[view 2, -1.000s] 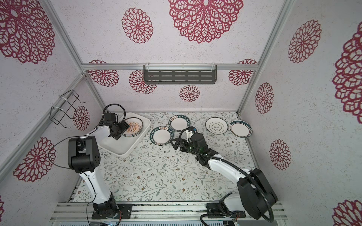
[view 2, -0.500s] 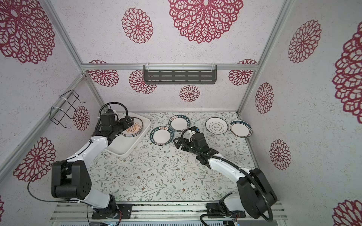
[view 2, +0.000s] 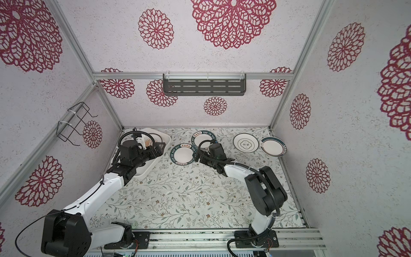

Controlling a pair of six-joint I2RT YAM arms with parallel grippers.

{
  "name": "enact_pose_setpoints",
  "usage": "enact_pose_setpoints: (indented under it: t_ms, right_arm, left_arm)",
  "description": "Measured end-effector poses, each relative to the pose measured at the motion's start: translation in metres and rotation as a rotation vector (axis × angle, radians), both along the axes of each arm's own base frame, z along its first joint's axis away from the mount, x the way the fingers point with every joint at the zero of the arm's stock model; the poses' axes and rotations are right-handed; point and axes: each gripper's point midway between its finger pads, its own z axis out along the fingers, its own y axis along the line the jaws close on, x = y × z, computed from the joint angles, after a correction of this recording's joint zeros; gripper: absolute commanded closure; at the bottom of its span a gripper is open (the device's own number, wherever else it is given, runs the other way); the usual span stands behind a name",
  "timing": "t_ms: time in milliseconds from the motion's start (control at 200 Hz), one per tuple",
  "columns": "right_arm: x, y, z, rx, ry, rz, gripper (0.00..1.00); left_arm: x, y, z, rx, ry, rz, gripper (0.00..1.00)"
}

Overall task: Place the plates into the plastic bin on the countertop
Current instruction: 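Lift the left gripper from the bin and reach both grippers to the green-rimmed plate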

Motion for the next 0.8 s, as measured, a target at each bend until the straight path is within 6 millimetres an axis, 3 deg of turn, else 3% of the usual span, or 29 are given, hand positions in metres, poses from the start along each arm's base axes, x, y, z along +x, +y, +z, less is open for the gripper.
enact_pose_setpoints:
  t_ms: [250, 595, 801]
  right_arm:
    - [0.023, 0.018, -0.034, -0.023, 0.045, 0.022, 0.15]
    - [0.048, 0.034, -0.063, -0.042, 0.071, 0.024, 0.27]
    - [0.056, 0.04, -0.07, -0.028, 0.076, 0.018, 0.41]
  left_arm:
    - [-0.024, -0.008, -0.023, -0.034, 0.047, -0.022, 0.03]
    - [-0.031, -0.007, -0.013, -0.058, 0.025, -0.01, 0.03]
    - [-0.031, -0.006, -0.013, -0.055, 0.028, 0.001, 0.03]
